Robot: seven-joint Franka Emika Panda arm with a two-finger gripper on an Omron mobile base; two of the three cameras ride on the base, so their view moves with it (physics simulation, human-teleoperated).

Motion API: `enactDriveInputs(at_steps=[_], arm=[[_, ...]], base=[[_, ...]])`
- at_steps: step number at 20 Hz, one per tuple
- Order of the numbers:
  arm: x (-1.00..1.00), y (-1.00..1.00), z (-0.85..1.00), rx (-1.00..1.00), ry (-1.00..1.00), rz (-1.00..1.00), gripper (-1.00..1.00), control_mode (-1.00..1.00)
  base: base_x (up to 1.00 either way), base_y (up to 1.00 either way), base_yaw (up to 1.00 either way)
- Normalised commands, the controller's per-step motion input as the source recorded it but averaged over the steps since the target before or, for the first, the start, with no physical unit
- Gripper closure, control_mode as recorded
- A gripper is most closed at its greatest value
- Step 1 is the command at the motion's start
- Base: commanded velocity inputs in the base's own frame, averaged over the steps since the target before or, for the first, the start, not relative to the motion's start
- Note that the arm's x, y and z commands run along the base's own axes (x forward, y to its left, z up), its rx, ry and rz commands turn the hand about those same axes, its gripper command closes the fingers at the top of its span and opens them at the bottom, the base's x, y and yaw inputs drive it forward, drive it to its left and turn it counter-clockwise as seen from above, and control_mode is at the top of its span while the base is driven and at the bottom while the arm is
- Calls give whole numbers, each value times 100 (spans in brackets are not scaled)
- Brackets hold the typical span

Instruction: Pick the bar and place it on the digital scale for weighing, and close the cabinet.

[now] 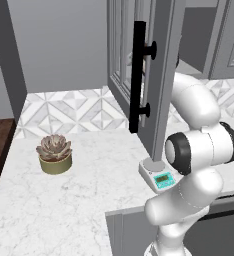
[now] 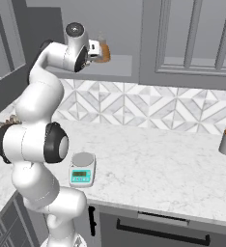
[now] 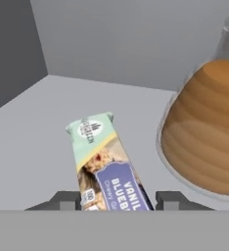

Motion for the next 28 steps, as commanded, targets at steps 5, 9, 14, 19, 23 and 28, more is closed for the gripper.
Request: enactDriveInputs(at_steps=[5, 9, 14, 19, 23, 28], arm=[[-7, 1, -13, 0, 2, 2, 100, -100], [-89, -1, 0, 0, -2, 0, 100, -100], [-100, 0, 0, 0, -4, 0, 100, -100], [-100, -9, 0, 0, -2, 0, 100, -100], [-100, -22, 0, 0, 0, 0, 100, -100], [-100, -31, -6, 0, 1, 1, 100, -100]], base=[[0, 0, 0], [0, 0, 0], [0, 0, 0], [0, 0, 0], [0, 0, 0], [0, 0, 0]])
